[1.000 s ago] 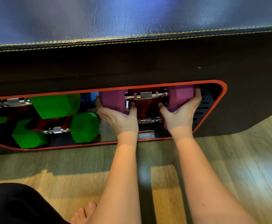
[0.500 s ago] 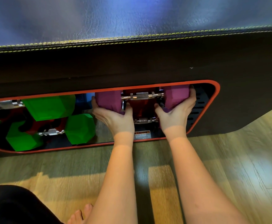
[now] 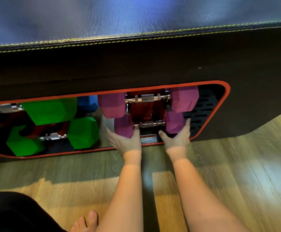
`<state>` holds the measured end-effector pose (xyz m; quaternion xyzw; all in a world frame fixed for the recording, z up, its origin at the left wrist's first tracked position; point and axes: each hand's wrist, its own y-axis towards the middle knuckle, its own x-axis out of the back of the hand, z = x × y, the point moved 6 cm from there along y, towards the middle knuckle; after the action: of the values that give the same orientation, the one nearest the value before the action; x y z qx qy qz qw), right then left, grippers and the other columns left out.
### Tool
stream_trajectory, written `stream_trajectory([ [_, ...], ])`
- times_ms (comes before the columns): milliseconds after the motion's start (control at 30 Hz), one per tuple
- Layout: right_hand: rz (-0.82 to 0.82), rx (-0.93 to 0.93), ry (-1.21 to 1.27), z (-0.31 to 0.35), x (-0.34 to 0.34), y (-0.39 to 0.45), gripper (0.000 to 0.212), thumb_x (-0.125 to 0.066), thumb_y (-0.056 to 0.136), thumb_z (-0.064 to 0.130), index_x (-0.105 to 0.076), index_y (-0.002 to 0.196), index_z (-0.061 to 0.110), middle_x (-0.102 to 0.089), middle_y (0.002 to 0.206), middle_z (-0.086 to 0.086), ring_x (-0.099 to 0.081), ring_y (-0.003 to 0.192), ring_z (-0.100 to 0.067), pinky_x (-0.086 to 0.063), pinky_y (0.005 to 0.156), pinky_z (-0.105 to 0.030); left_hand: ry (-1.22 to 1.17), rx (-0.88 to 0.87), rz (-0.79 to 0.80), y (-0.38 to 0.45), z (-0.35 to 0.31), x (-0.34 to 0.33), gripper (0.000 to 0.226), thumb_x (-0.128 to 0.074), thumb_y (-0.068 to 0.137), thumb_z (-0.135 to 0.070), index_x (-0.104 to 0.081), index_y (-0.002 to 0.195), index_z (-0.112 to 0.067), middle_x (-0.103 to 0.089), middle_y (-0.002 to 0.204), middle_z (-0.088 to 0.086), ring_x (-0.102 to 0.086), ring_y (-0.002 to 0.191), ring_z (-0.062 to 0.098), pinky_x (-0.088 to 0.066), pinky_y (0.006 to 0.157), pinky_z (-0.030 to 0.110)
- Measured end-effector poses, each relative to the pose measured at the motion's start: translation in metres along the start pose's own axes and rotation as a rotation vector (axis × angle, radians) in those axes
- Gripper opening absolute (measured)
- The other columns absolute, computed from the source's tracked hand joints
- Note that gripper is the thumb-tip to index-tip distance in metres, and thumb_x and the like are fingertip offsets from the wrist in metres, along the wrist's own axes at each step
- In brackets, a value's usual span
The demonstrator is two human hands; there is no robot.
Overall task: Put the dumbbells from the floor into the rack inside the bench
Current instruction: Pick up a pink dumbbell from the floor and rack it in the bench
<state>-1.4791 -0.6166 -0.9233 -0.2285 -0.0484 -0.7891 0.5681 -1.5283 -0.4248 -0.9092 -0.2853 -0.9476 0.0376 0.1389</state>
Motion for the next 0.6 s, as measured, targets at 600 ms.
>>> stream_trajectory([
  [600, -0.011, -0.003, -0.228, 0.001, -0.004, 0.011, 0.111, -0.084, 0.071, 0.027, -0.012, 0.154, 0.022, -0.028, 0.143, -0.017, -0.033, 0.128, -0.041, -0.033, 0.106, -0.047, 0.328, -0.058, 0.049, 0.005, 0.008, -0.017, 0.105, -0.083, 0.071, -0.017, -0.019, 0.153, -0.009, -0.025, 0.153, 0.014, -0.027, 0.14, 0.034, -0.027, 0.112, 0.038],
])
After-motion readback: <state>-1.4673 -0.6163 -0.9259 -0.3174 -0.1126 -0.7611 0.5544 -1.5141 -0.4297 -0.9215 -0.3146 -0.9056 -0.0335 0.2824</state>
